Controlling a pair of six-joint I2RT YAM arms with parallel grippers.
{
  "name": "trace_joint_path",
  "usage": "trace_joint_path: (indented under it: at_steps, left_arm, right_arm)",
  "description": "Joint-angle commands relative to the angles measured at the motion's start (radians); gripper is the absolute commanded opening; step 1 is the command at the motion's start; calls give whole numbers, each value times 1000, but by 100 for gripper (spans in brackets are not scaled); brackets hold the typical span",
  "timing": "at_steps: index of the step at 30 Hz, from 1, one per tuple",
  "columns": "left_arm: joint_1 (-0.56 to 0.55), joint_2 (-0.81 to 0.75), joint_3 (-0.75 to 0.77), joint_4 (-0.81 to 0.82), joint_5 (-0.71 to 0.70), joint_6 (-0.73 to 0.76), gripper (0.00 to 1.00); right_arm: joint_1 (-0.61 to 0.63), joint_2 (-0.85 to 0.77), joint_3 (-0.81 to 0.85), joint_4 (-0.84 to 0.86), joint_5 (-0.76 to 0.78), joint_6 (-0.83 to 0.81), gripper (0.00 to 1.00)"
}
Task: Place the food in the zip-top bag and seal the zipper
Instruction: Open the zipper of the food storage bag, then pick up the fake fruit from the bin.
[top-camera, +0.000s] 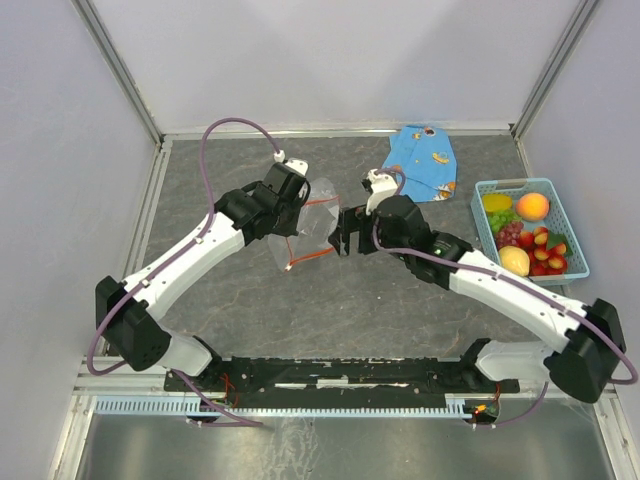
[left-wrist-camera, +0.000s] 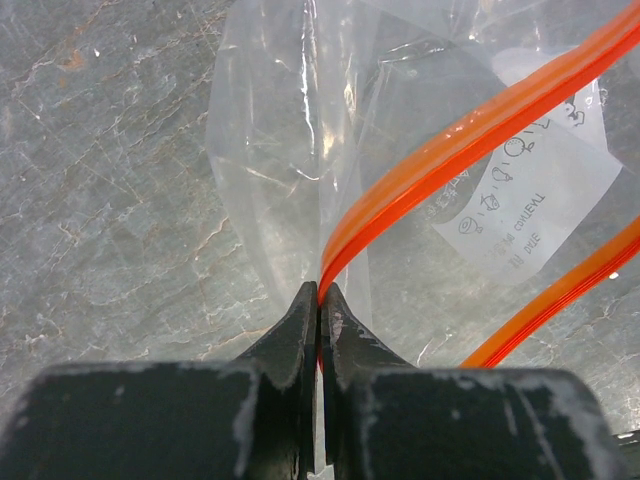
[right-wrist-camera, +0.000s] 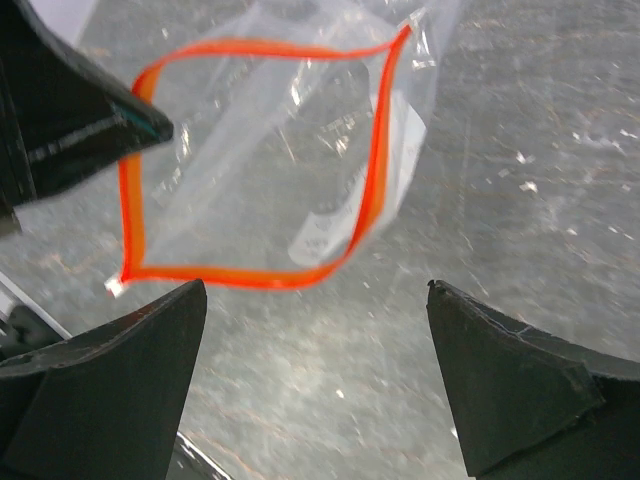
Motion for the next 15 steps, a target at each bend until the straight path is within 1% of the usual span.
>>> trace_joint_path:
  at_steps: [1,6,9,11,12,13,15]
  left_arm:
    - [7,-53,-14,61,15,54,3]
    - [10,-72,-19,66,64,54,3]
    - [10,-82,-25,68,66,54,3]
    - [11,-91,-29,69,61,54,3]
    - [13,-97,-32,71,59,54,3]
    - [13,-99,-32,73,59,54,3]
    - [16,-106,-35,75,59,54,3]
  right_arm:
    - [-27,-102,43,-218,79,-122,99]
    - [-107,-192,58,-387,203,-176,99]
    - [-181,-218,64,-459,281,-193,99]
    - [-248,-221,71,-506,316,-192,99]
    - [-310,-220,71,-527,329,-182,99]
    - [-338,-220,67,-540,337,-177,99]
    - [-430,-222,57,-552,341,-156,99]
